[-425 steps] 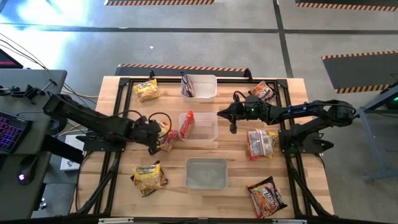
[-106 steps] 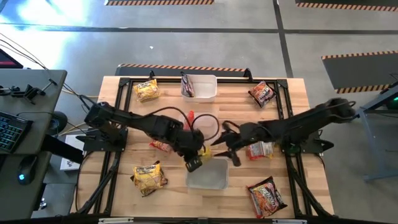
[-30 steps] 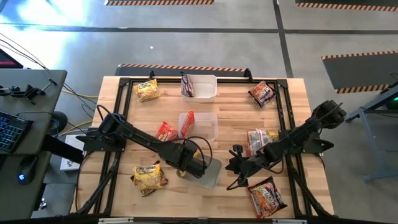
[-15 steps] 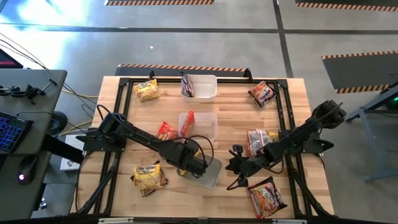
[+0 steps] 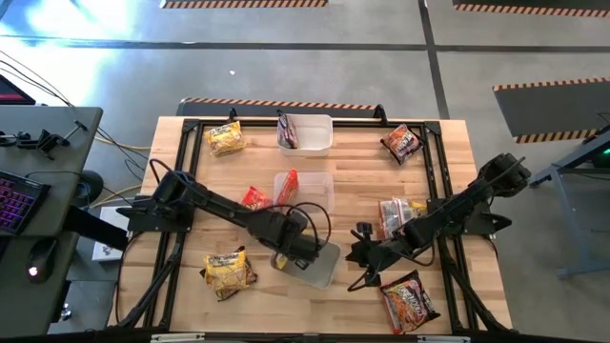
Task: Sort Maruchan noodles
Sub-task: Put the yellow noodle pack into the gray bin
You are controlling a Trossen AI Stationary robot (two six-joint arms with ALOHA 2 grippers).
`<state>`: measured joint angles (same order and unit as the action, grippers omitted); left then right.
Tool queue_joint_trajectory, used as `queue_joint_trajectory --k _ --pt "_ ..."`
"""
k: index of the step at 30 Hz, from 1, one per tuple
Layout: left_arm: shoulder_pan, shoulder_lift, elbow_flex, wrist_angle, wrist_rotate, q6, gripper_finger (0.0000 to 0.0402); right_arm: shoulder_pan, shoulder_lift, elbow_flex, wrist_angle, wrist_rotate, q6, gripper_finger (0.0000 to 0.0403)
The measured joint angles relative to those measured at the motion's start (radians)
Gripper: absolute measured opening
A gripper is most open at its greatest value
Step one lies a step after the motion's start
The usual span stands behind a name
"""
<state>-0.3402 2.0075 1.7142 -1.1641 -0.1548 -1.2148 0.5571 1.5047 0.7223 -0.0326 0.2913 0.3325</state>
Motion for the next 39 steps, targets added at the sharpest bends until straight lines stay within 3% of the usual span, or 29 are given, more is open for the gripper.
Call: queue_joint_trajectory --k 19,26,35,39 --pt "0.020 -0.045 0.033 -0.154 -0.012 0.109 0.0141 0.000 0.000 0.000 -0.001 0.000 -0.001 0.0000" --pt "-0.004 -0.061 0.140 -0.214 -0.103 0.330 0.0137 0.000 0.000 0.000 -0.003 0.027 -0.029 0.0000" --pt "-0.008 -0.172 0.058 0.068 -0.143 0.593 0.0046 0.057 0.000 0.000 -0.009 0.172 -0.080 0.0000" --pt "-0.033 -0.239 -0.011 0.199 -0.194 0.684 0.0005 0.088 -0.001 -0.050 0.073 0.250 -0.080 0.0000"
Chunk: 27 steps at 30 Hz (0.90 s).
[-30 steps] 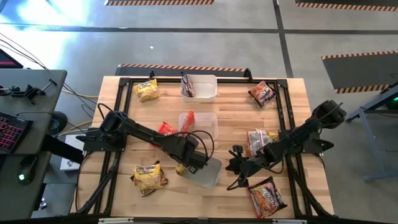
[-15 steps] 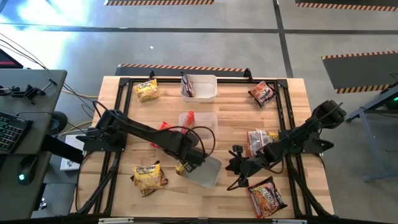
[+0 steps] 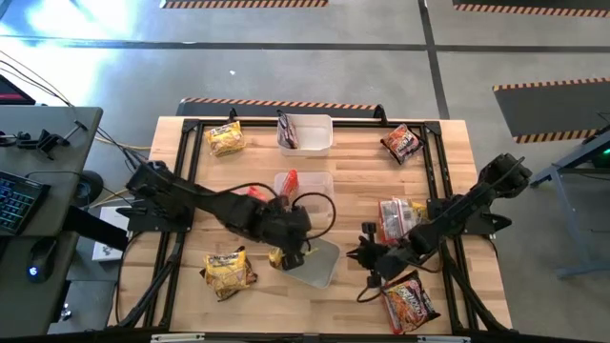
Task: Sort Maruchan noodles
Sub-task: Put the yellow noodle pack into the gray bin
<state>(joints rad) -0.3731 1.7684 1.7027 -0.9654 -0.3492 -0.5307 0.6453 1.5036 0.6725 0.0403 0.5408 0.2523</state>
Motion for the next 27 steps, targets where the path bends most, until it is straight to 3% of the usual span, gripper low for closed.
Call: queue_joint_trajectory --k 5,8,12,14,18,22,27 --pt "-0.018 -0.093 -0.158 0.220 0.003 0.091 0.0008 0.005 0.000 -0.122 0.264 0.005 -0.001 0.0000" --pt "-0.024 -0.147 -0.281 0.409 0.069 0.145 0.0002 0.005 0.000 -0.163 0.375 0.008 -0.013 0.0000" --pt "-0.031 -0.217 -0.440 0.630 0.144 0.191 0.0002 0.005 0.000 -0.166 0.391 0.025 -0.018 0.0000" --pt "-0.039 -0.259 -0.496 0.662 0.147 0.205 0.0001 0.002 0.000 -0.164 0.383 0.042 -0.015 0.0000" --pt "-0.065 -0.358 -0.554 0.660 0.043 0.197 0.0001 -0.036 0.000 -0.164 0.378 0.071 0.050 0.0000" --pt "-0.103 -0.471 -0.614 0.642 -0.078 0.199 0.0001 -0.101 0.000 -0.153 0.354 0.031 0.107 0.0000" --pt "-0.135 -0.611 -0.828 0.774 -0.151 0.209 0.0000 -0.184 0.000 -0.075 0.246 0.001 0.078 0.0000"
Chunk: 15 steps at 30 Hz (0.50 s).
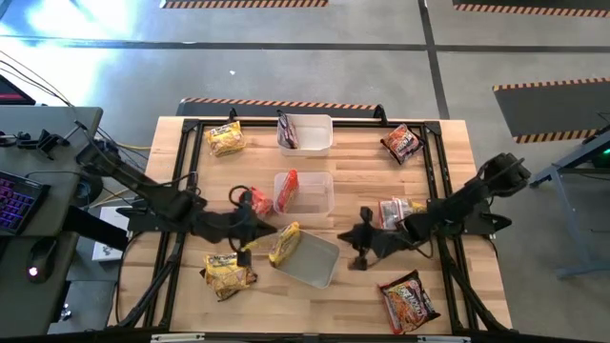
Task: Sort Maruchan noodles
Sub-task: Put the yellow noodle pack into the gray bin
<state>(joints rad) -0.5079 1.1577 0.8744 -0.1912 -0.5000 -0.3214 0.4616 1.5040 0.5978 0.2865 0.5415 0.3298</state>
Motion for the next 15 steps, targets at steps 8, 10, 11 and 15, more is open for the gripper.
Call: queue_joint_trajectory --k 8,10,11,15 --pt "0.027 -0.159 -0.355 0.340 0.156 -0.070 0.0000 -0.177 0.007 0.140 -0.121 -0.232 -0.084 0.0000" --pt "0.029 -0.189 -0.383 0.304 0.156 -0.074 0.0000 -0.221 0.020 0.174 -0.135 -0.249 -0.094 0.0000" --pt "0.031 -0.192 -0.388 0.293 0.156 -0.084 0.0000 -0.240 0.026 0.188 -0.152 -0.258 -0.095 0.0000" --pt "0.058 -0.210 -0.398 0.142 0.151 -0.171 0.0000 -0.291 0.106 0.282 -0.232 -0.315 -0.117 0.0000"
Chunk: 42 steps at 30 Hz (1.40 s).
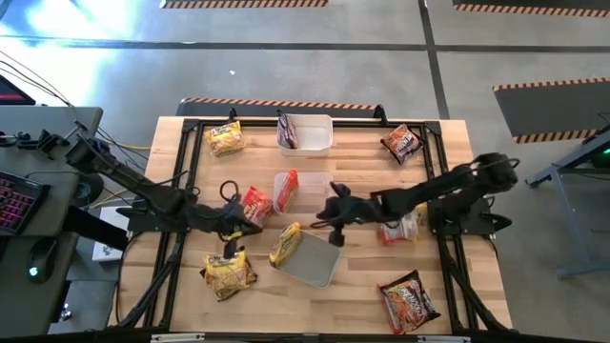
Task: Sort Maruchan noodles
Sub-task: Put the yellow noodle pack into the gray bin
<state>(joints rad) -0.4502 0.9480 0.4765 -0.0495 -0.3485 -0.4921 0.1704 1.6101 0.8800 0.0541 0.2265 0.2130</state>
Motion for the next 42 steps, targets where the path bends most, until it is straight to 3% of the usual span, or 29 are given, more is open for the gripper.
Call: queue_joint_trajectory --k 3,9,16,21,26,31,36,42 --pt "0.020 -0.001 -0.003 -0.113 0.028 -0.073 0.0000 -0.007 0.070 0.100 -0.076 0.002 -0.023 0.0000" --pt "0.042 0.026 0.002 -0.105 0.056 -0.054 0.0000 -0.009 0.190 0.250 -0.146 -0.047 -0.057 0.0000" --pt "0.066 0.060 0.003 -0.065 0.057 -0.038 0.0000 -0.014 0.291 0.320 -0.167 -0.135 -0.062 0.0000" --pt "0.067 0.091 0.001 -0.056 0.052 -0.025 0.0000 -0.007 0.304 0.330 -0.089 -0.230 -0.168 0.0000" --pt "0.069 0.153 -0.001 0.020 0.051 0.013 0.0000 0.004 0.286 0.331 -0.073 -0.256 -0.269 0.0000" --pt "0.070 0.244 0.000 0.148 0.092 0.063 0.0000 0.033 0.167 0.331 -0.206 -0.254 -0.296 0.0000" --pt "0.077 0.320 0.001 0.182 0.114 0.067 0.0000 0.112 0.032 0.308 -0.464 -0.266 -0.197 0.0000" --pt "0.076 0.345 -0.002 0.228 0.123 0.075 0.0000 0.221 -0.009 0.172 -0.509 -0.308 -0.025 0.0000"
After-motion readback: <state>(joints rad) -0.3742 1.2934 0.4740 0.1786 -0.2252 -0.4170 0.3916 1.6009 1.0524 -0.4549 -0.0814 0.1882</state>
